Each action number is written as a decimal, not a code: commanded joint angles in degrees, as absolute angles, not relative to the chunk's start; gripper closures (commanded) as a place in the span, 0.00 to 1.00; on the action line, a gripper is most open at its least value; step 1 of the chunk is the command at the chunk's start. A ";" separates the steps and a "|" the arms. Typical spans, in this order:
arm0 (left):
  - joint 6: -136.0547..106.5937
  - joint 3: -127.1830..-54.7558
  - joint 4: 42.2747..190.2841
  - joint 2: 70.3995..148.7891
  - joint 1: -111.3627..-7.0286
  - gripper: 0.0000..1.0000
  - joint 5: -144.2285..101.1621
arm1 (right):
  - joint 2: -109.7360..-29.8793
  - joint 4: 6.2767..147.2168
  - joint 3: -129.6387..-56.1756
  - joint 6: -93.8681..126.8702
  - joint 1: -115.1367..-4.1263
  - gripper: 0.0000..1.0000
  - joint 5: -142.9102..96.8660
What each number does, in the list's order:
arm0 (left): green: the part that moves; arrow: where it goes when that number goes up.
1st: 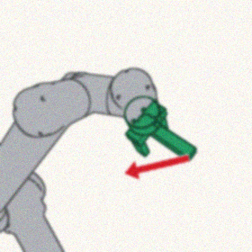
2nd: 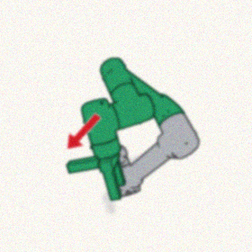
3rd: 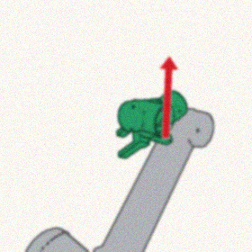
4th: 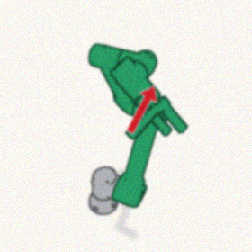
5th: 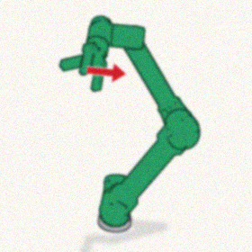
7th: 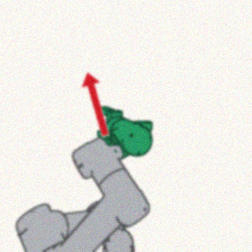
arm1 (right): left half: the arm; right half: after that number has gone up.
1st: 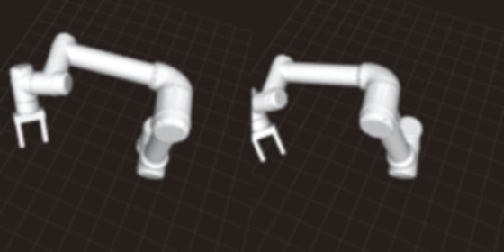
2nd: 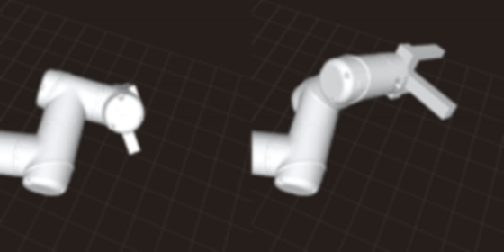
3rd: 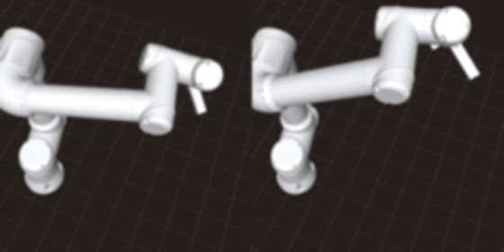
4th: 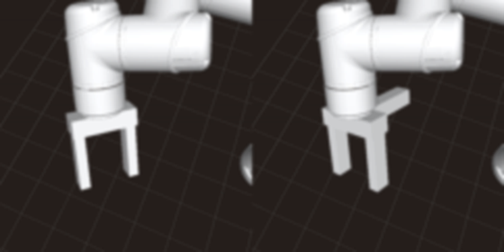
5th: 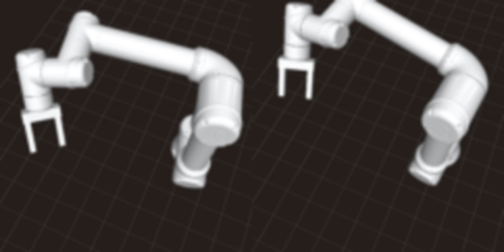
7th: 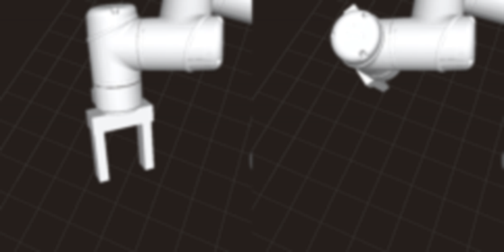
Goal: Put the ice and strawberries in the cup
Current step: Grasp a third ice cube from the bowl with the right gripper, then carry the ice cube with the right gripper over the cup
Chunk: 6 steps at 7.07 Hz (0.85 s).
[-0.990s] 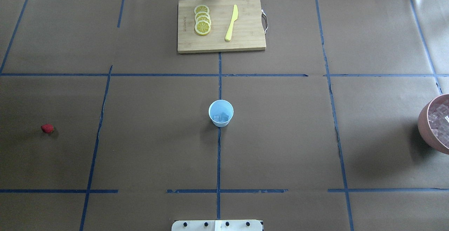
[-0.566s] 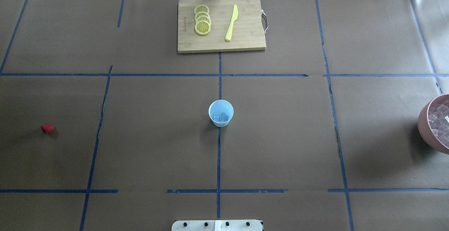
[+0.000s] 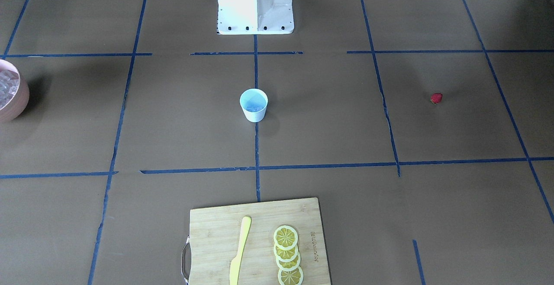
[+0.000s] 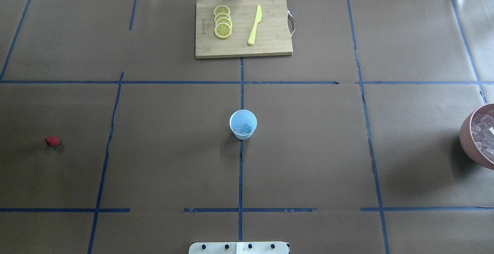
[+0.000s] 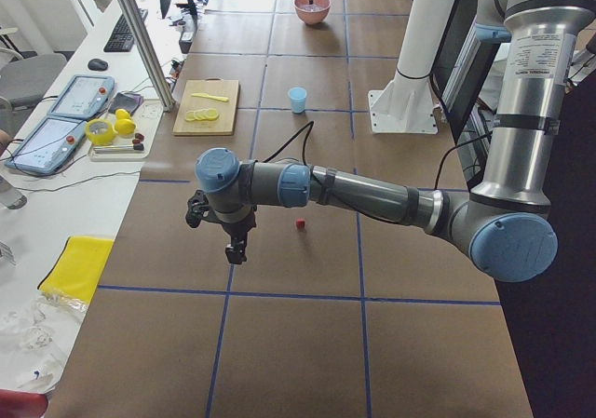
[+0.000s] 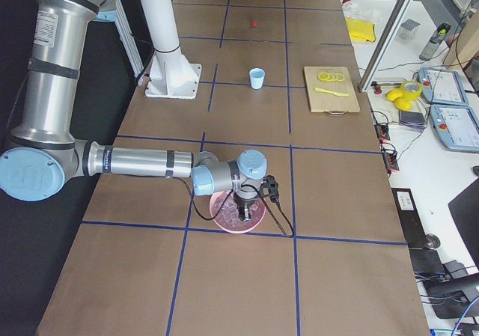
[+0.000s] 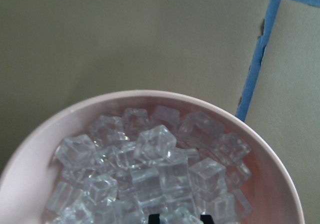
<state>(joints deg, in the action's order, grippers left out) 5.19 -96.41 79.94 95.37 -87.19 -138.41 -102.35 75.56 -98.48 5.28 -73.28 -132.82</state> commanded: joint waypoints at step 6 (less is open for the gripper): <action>5.27 -96.33 79.89 94.75 -87.10 0.00 -140.45 | -81.02 75.67 -112.24 66.75 -60.35 1.00 -135.45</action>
<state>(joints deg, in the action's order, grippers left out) 5.27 -96.36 79.89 95.05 -87.18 -140.34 -89.00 75.66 -111.63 51.01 -66.24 -136.13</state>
